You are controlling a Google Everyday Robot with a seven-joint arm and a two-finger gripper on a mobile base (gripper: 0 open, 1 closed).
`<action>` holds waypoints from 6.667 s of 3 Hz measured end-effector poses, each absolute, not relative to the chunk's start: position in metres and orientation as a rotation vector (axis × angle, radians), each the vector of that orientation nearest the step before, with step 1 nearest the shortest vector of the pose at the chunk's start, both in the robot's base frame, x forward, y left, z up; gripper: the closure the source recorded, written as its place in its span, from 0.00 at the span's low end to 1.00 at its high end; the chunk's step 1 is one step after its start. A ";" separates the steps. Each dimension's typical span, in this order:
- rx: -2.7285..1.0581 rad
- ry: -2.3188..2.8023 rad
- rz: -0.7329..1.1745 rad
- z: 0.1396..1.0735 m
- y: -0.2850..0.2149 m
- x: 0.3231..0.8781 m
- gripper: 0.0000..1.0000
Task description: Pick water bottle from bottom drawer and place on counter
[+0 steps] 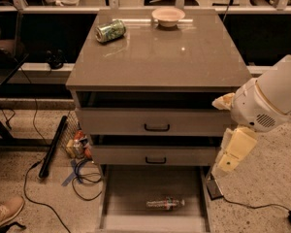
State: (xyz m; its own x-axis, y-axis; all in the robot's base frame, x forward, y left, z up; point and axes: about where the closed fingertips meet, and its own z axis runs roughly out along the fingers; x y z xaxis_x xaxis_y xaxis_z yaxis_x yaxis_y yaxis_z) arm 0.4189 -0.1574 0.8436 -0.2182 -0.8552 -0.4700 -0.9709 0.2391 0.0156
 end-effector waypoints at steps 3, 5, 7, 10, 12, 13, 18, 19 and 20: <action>-1.701 2.148 0.454 0.737 -0.144 0.434 0.00; -1.663 2.149 0.540 0.647 -0.129 0.449 0.00; -1.668 2.182 0.496 0.570 -0.133 0.464 0.00; -1.627 2.156 0.530 0.460 -0.134 0.486 0.00; -1.603 2.111 0.685 0.326 -0.132 0.503 0.00; -1.604 2.110 0.683 0.328 -0.132 0.504 0.00; -1.646 2.023 0.711 0.189 -0.086 0.503 0.00; -1.621 2.021 0.715 0.166 -0.077 0.505 0.00; -1.587 2.031 0.712 0.145 -0.074 0.507 0.00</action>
Offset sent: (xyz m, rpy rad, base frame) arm 0.0202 0.0126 -0.1121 -0.0184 0.0110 0.0084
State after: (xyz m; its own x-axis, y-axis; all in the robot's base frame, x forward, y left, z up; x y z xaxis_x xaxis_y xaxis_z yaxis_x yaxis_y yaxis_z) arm 0.5072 -0.0735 0.1452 -0.2259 -0.7332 -0.6414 -0.9732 0.1992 0.1151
